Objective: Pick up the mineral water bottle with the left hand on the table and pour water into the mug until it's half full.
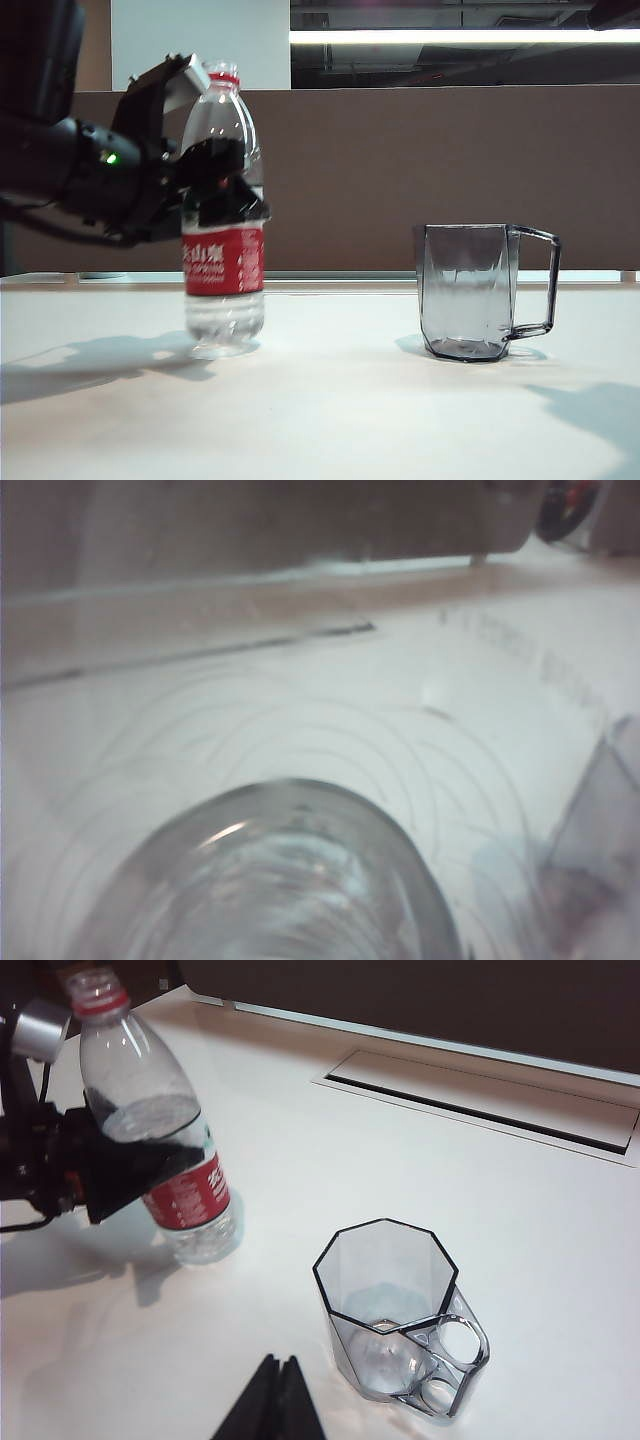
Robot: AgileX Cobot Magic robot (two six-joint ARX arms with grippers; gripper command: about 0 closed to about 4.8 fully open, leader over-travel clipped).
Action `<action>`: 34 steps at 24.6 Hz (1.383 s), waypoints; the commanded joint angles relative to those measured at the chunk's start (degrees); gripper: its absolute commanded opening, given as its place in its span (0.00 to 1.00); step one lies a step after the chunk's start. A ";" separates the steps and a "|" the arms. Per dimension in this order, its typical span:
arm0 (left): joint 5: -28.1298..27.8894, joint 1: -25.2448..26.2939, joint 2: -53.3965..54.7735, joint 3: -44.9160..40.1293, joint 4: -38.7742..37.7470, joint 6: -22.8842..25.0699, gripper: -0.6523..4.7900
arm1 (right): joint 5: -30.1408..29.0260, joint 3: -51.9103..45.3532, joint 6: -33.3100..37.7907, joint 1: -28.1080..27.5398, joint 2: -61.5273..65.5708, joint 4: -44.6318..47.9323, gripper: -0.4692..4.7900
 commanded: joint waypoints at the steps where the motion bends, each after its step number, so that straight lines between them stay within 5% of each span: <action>1: 0.20 0.00 -0.48 3.54 -0.20 0.42 0.62 | -0.09 0.35 -0.22 -0.07 -0.11 1.03 0.07; 18: 0.20 -0.57 0.24 12.63 -6.88 1.70 0.62 | -0.09 0.35 -0.22 -0.07 -0.13 1.05 0.07; 34: 0.20 -4.96 12.68 26.84 -10.69 7.43 0.62 | -0.09 0.35 -0.22 -0.07 -0.13 1.49 0.07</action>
